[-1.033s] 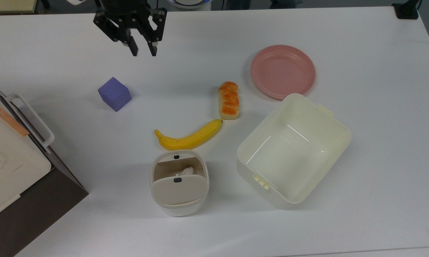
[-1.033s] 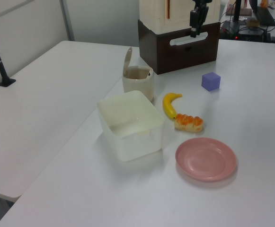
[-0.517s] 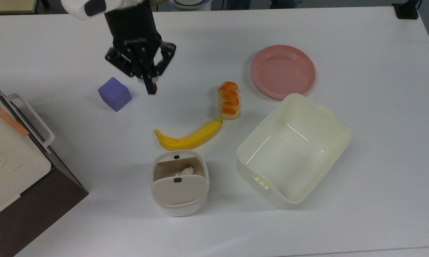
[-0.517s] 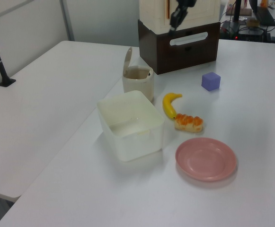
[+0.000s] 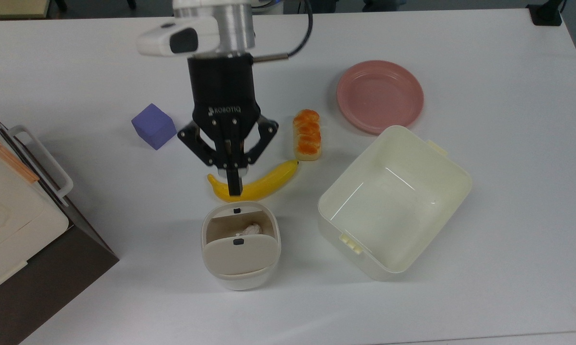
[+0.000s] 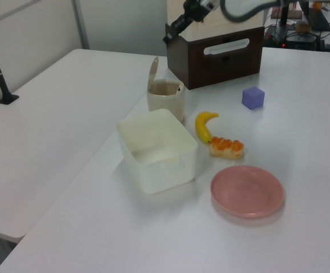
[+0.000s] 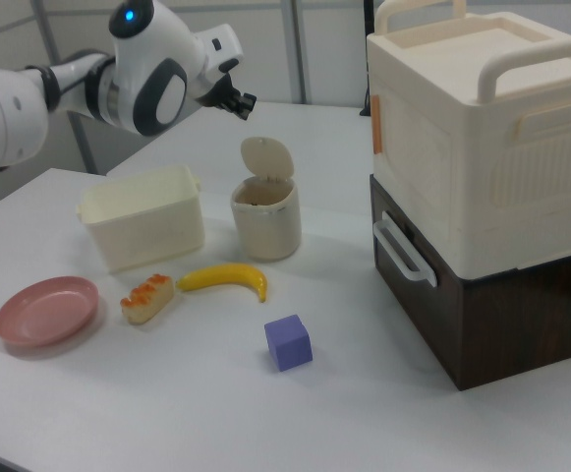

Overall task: Close the trash can
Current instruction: 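Lower the gripper over the trash can beside the upright lid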

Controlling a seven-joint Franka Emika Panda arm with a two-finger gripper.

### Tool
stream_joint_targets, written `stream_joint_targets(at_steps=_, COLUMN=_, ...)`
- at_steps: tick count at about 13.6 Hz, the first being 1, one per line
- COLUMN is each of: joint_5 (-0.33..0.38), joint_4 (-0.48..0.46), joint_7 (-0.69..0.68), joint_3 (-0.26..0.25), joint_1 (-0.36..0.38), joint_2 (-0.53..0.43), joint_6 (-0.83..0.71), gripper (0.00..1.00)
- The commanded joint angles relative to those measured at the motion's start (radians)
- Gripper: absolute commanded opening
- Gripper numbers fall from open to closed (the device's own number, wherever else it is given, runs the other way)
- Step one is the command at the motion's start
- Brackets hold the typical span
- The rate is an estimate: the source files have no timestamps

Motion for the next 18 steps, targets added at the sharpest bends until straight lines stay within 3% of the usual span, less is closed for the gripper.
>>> stream_joint_targets(at_steps=1, joint_5=-0.037, joint_4=0.023, joint_7=0.033, joint_3=-0.016, joint_1=0.012, joint_2=0.052, joint_6=0.078, gripper=0.00)
stream_joint_targets(at_steps=5, joint_5=-0.054, joint_4=0.118, joint_7=0.033, joint_3=-0.021, joint_1=0.012, joint_2=0.146, joint_6=0.098, gripper=0.00)
stream_joint_targets(at_steps=8, joint_5=-0.090, joint_4=0.120, joint_7=0.034, joint_3=-0.022, joint_1=0.012, joint_2=0.163, joint_6=0.098, gripper=0.00)
stream_joint_targets(at_steps=18, joint_5=-0.098, joint_4=0.112, joint_7=0.033, joint_3=-0.021, joint_1=0.021, joint_2=0.183, joint_6=0.098, gripper=0.00)
